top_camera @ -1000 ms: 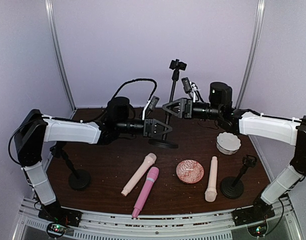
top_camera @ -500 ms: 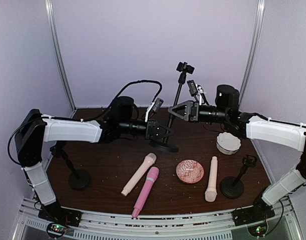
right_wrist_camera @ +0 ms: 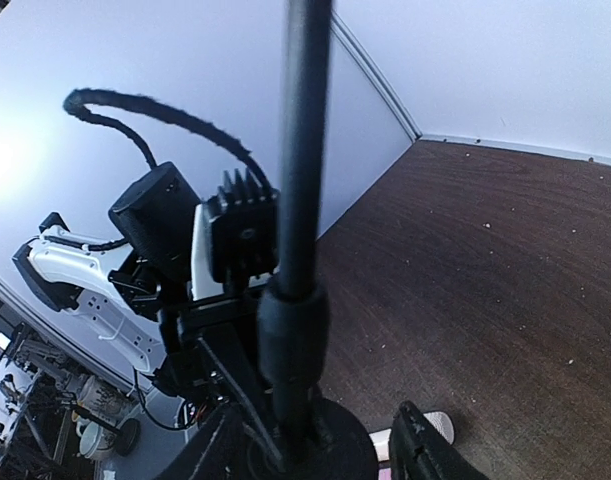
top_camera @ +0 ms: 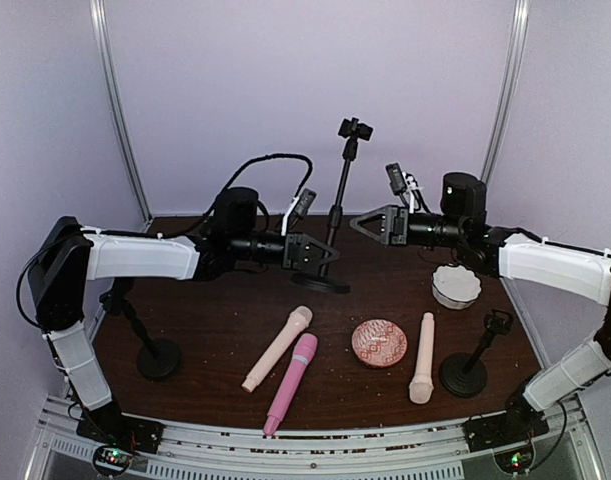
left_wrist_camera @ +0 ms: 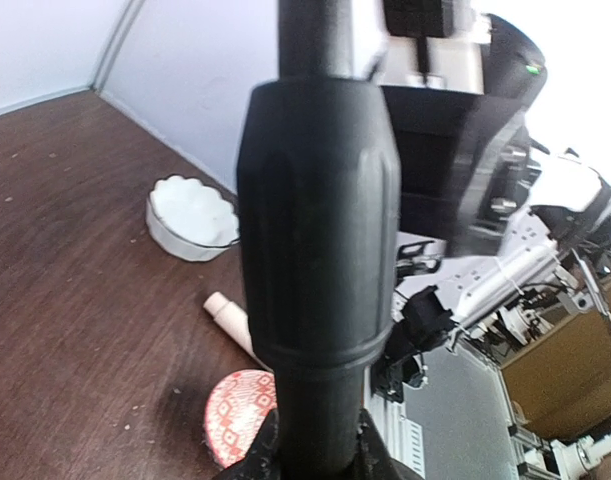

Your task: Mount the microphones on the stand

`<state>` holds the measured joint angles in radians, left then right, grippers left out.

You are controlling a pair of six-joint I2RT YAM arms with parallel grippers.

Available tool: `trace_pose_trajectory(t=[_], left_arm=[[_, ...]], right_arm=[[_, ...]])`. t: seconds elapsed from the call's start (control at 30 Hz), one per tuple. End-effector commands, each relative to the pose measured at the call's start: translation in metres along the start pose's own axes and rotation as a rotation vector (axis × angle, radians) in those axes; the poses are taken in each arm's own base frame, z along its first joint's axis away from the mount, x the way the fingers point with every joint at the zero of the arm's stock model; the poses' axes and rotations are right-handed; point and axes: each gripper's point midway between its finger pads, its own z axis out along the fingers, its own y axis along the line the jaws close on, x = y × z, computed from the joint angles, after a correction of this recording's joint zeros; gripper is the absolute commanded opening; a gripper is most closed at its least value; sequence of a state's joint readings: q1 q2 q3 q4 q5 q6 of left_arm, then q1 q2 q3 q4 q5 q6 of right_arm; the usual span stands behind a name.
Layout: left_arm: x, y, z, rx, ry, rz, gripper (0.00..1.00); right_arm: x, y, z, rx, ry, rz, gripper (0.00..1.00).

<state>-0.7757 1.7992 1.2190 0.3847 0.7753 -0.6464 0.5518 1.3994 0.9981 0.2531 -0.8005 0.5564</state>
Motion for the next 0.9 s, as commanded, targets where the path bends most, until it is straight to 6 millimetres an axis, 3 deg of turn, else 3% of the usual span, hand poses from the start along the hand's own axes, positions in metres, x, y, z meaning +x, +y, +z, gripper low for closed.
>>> trace_pose_trajectory(t=[0.0,0.13,0.23,0.53,0.87], left_arm=[[-0.043,-0.061,-0.011,0.187,-0.098,0.165,0.00],[-0.042,-0.061,-0.010,0.195,-0.094,0.158,0.00],[-0.042,-0.062,-0.010,0.199,-0.090,0.158,0.00],[-0.042,-0.062,-0.009,0.197,-0.083,0.153,0.00],[-0.040,-0.056,-0.008,0.167,-0.073,0.152,0.00]], right_arm=[[-0.021,0.015,0.008,-0.117,-0.056,-0.067,0.51],[-0.039,0.034,0.012,-0.250,-0.117,-0.072,0.50],[-0.043,0.036,0.017,-0.276,-0.118,-0.070,0.47],[-0.031,0.030,0.024,-0.298,-0.090,-0.034,0.29],[-0.019,0.026,0.033,-0.261,-0.031,-0.022,0.17]])
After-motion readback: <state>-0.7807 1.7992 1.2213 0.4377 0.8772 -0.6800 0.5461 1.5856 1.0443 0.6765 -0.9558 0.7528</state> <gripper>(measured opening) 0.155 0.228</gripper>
